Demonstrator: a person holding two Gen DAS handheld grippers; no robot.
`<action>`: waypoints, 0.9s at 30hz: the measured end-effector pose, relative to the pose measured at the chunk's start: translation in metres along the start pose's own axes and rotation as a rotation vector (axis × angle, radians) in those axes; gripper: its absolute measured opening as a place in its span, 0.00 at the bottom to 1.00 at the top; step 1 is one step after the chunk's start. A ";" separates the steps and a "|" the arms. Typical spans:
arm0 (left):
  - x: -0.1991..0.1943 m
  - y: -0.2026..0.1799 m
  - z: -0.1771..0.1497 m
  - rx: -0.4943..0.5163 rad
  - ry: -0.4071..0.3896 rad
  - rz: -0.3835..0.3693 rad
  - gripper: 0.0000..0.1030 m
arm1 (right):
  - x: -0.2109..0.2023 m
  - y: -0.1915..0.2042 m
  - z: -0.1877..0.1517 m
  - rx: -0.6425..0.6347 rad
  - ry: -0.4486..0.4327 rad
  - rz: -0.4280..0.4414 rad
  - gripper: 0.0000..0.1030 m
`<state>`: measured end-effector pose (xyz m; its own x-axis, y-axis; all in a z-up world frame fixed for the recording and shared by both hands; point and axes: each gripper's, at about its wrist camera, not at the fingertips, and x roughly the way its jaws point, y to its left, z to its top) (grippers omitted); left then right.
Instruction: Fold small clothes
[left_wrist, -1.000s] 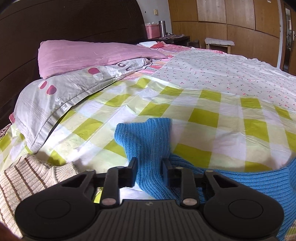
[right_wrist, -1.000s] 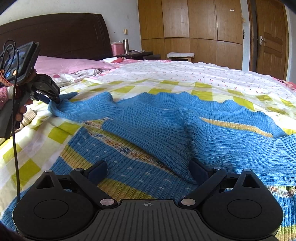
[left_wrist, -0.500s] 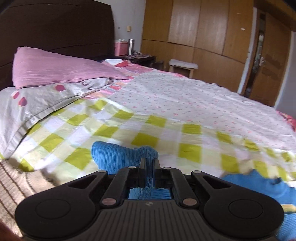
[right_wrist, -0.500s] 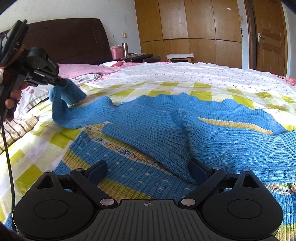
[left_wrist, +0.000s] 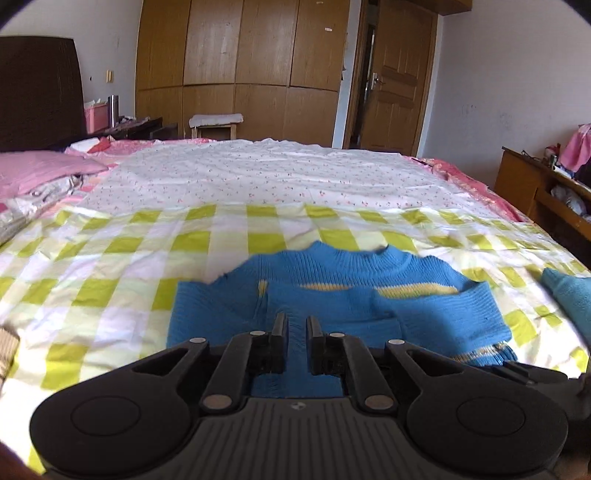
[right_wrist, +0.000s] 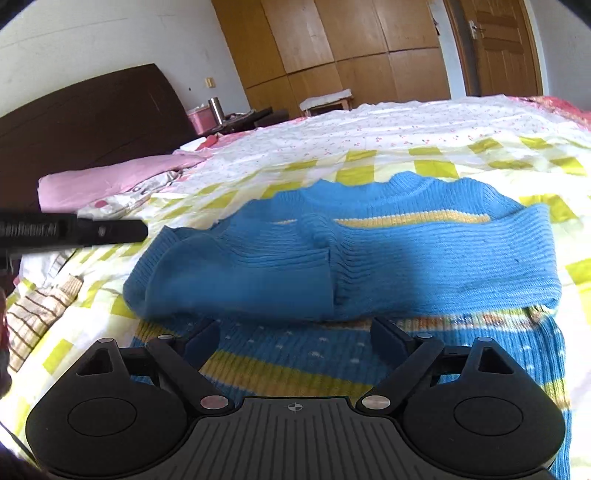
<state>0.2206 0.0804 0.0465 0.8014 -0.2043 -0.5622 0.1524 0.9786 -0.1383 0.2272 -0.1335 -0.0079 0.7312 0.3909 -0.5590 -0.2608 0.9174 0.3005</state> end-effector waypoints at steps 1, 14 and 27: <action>-0.002 0.002 -0.007 -0.025 0.003 -0.010 0.16 | -0.002 -0.005 0.001 0.026 0.005 0.007 0.85; -0.017 0.024 -0.064 -0.089 -0.027 -0.014 0.20 | 0.006 -0.015 0.011 0.234 0.061 0.005 0.59; -0.026 0.036 -0.063 -0.122 -0.067 -0.039 0.21 | 0.000 -0.009 0.042 0.332 0.062 0.079 0.09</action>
<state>0.1692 0.1197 0.0044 0.8338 -0.2357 -0.4993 0.1158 0.9588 -0.2593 0.2561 -0.1446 0.0217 0.6745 0.4727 -0.5671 -0.0882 0.8143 0.5738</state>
